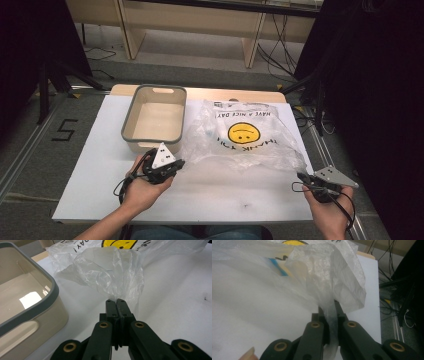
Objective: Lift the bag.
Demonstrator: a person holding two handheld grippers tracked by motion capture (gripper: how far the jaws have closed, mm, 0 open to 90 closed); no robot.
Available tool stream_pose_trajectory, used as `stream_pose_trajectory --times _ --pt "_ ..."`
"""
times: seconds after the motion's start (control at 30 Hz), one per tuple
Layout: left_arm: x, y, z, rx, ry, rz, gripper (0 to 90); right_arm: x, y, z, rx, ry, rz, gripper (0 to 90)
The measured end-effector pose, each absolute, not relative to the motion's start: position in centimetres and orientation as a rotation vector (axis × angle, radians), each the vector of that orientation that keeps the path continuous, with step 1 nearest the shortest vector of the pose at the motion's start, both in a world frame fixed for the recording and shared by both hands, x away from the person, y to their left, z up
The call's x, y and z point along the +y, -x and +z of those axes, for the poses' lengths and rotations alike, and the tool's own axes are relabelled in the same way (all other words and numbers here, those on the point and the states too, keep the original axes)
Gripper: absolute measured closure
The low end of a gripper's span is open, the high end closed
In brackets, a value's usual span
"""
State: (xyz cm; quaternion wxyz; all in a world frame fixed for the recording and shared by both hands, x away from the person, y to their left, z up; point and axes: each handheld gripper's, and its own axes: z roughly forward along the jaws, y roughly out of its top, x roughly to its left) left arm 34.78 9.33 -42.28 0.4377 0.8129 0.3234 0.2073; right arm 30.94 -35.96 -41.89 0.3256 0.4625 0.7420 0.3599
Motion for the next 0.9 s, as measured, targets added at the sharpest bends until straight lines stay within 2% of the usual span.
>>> stream_pose_trajectory --times 0.9 --pt "9.39 -34.48 -41.45 0.771 -1.952 0.552 89.4 -36.18 -30.60 -41.07 1.828 -1.185 1.017 90.0"
